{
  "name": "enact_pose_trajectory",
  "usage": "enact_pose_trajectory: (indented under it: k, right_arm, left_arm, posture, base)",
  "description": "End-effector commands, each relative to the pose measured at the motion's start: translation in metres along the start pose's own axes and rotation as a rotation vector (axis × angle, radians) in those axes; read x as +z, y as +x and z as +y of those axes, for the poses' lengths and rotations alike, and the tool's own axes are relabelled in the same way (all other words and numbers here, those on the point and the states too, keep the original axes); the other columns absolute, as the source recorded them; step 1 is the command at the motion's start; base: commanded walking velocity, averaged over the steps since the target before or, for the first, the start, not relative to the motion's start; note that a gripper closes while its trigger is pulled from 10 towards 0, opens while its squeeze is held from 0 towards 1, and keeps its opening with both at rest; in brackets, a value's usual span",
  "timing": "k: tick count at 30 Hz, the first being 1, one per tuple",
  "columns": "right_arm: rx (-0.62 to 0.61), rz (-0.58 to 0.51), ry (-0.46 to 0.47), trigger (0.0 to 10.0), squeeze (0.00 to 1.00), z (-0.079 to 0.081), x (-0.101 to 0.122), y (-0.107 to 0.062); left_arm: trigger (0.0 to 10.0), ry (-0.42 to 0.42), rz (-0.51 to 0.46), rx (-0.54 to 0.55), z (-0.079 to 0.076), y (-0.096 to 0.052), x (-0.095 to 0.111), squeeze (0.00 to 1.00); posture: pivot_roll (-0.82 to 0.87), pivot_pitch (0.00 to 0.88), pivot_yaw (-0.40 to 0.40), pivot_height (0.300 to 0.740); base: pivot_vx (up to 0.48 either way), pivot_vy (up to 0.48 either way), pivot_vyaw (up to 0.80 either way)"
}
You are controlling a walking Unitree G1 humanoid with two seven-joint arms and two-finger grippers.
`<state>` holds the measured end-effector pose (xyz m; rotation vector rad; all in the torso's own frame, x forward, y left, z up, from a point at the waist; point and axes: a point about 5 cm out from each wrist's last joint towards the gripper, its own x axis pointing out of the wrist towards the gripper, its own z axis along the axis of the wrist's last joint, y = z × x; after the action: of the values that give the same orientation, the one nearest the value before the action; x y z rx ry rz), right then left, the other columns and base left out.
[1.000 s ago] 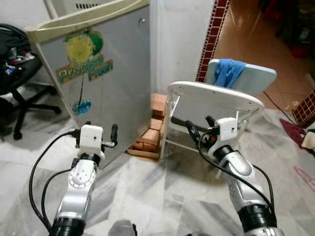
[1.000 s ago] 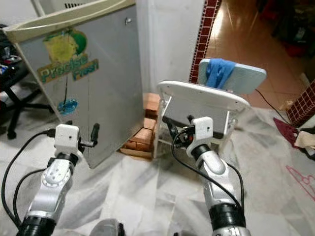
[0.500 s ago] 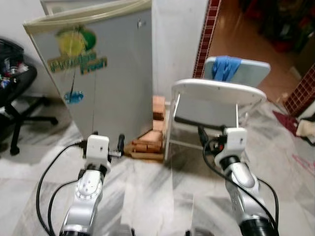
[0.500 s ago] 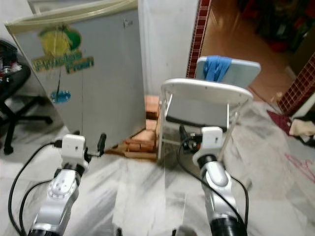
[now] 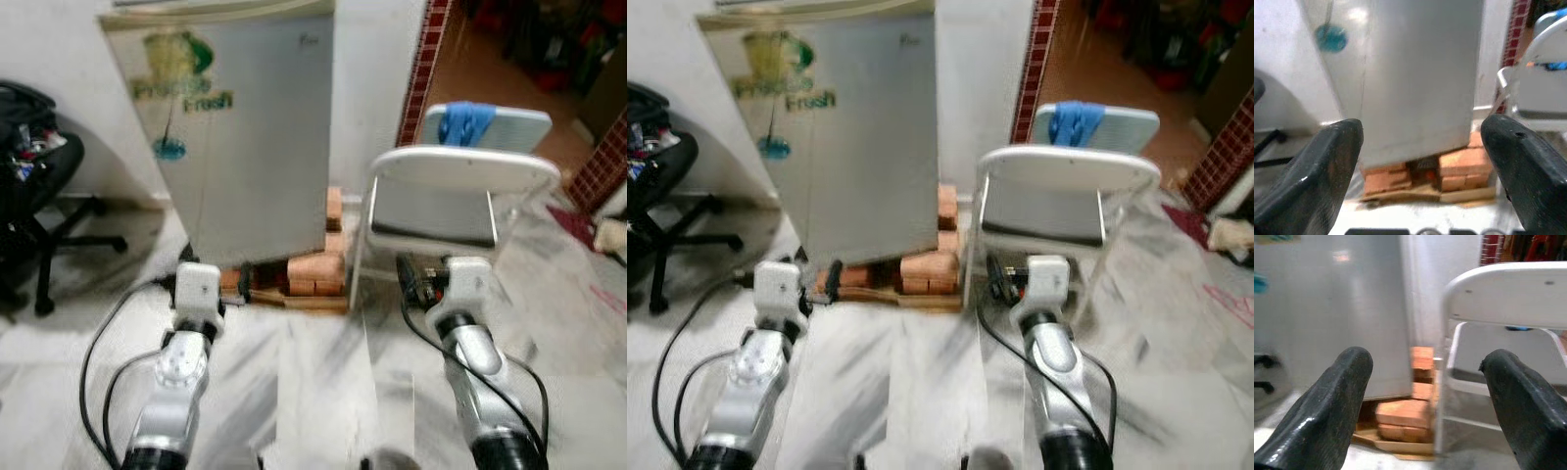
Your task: Restocking fridge
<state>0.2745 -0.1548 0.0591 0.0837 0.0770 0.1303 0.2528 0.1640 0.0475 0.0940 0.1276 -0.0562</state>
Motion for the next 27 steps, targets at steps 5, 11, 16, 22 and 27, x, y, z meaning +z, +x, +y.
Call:
enact_pose_trajectory:
  k: [5,11,16,22,27]
  right_arm:
    - [-0.013,-0.005,-0.036,10.0,0.00,-0.009,0.003,0.002]
    - [-0.045,-0.001,-0.023,10.0,0.00,-0.018,0.002,-0.002]
    - [-0.058,0.004,-0.023,10.0,0.00,-0.021,0.000,-0.003]
    - [-0.052,-0.004,-0.027,10.0,0.00,-0.021,0.002,0.000]
    - [-0.053,-0.024,-0.030,10.0,0.00,-0.021,0.007,0.004]
  left_arm:
    - [10.0,0.003,-0.052,-0.017,-0.003,0.008,0.013,0.00]
    - [10.0,0.014,-0.043,-0.032,-0.001,0.001,0.008,0.00]
    - [10.0,0.010,-0.041,-0.030,0.000,0.001,0.008,0.00]
    - [10.0,0.011,-0.045,-0.042,0.000,0.003,0.010,0.00]
    - [10.0,0.007,-0.049,-0.043,0.001,0.004,0.011,0.00]
  posture:
    - [-0.05,0.000,0.017,0.740]
    - [-0.06,0.000,0.024,0.740]
    - [-0.06,0.000,0.024,0.740]
    - [-0.06,0.000,0.027,0.740]
    - [-0.06,0.000,0.039,0.740]
  base:
    - [0.000,0.480,-0.51]
    - [0.000,0.480,0.00]
    - [0.000,0.480,-0.48]
    - [0.000,0.480,-0.80]
    - [0.000,0.480,-0.80]
